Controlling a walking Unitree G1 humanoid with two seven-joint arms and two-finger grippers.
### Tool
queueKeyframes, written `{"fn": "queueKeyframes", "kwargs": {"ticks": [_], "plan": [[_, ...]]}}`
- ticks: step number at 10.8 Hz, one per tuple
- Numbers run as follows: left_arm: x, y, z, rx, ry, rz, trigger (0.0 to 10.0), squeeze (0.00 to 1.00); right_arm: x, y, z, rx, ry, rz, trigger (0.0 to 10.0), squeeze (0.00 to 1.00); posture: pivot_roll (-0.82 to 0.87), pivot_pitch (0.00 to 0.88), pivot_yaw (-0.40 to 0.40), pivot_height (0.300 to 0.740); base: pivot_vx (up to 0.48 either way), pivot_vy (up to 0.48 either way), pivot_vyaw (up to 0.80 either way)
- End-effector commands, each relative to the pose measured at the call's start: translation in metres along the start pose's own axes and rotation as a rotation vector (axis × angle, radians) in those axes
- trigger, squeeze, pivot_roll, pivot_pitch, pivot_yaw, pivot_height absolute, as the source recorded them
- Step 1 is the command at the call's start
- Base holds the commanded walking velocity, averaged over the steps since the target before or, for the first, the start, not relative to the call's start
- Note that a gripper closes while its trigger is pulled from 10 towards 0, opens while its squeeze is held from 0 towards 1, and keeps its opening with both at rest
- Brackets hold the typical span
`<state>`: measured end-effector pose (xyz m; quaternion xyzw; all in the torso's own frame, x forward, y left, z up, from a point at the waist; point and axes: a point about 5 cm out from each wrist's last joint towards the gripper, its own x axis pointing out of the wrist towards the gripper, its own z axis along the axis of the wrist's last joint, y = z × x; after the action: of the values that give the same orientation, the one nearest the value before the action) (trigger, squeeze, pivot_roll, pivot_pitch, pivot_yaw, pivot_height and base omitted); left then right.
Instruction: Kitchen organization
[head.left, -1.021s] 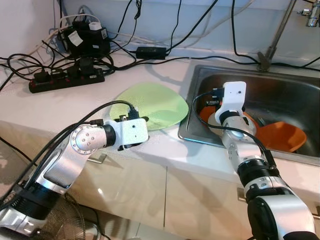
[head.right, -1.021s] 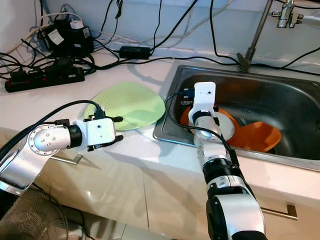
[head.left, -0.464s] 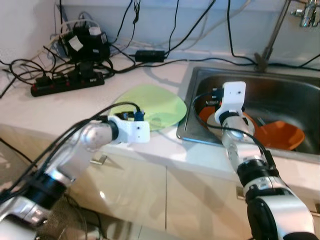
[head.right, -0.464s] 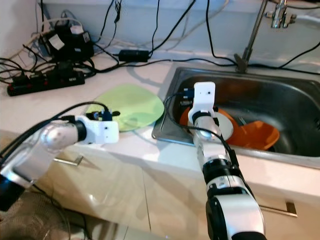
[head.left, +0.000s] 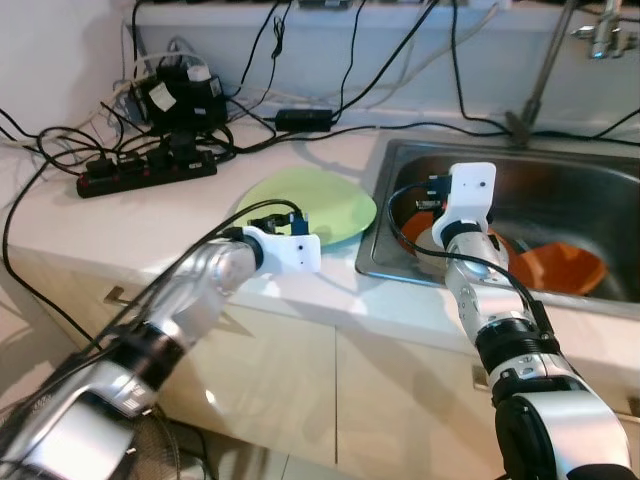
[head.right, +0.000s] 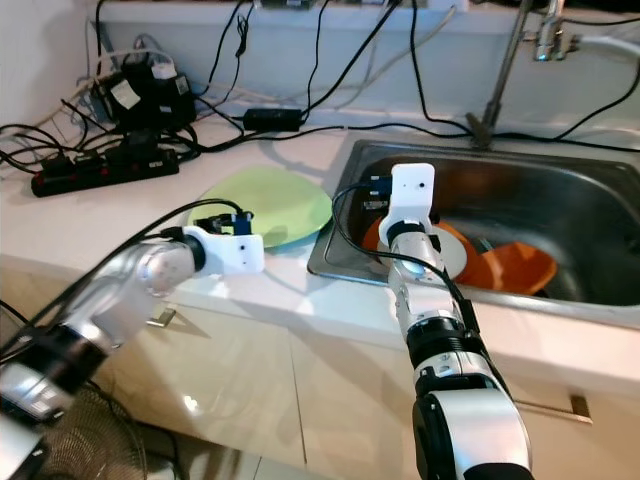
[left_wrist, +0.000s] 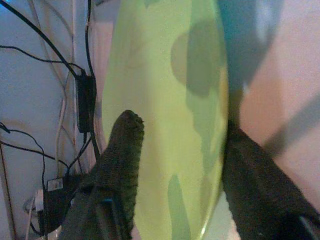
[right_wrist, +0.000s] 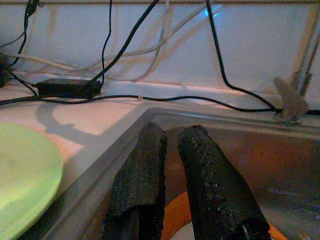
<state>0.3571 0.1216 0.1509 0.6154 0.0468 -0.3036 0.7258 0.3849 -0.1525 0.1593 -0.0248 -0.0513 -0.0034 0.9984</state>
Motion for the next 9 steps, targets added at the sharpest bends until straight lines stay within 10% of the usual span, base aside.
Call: {"fn": "queueKeyframes", "kwargs": {"ticks": [1, 9], "plan": [[0.007, -0.032, -0.009, -0.003, 0.057, -0.122, 0.0, 0.0, -0.001, 0.0, 0.002, 0.012, -0.004, -0.009, 10.0, 0.0, 0.23, 0.0, 0.064, 0.725, 0.0, 0.0, 0.0], [0.008, -0.032, -0.026, -0.029, 0.104, -0.069, 0.0, 0.0, -0.002, 0.004, 0.0, 0.014, 0.007, 0.011, 10.0, 0.0, 0.23, 0.0, 0.053, 0.725, 0.0, 0.0, 0.0]]}}
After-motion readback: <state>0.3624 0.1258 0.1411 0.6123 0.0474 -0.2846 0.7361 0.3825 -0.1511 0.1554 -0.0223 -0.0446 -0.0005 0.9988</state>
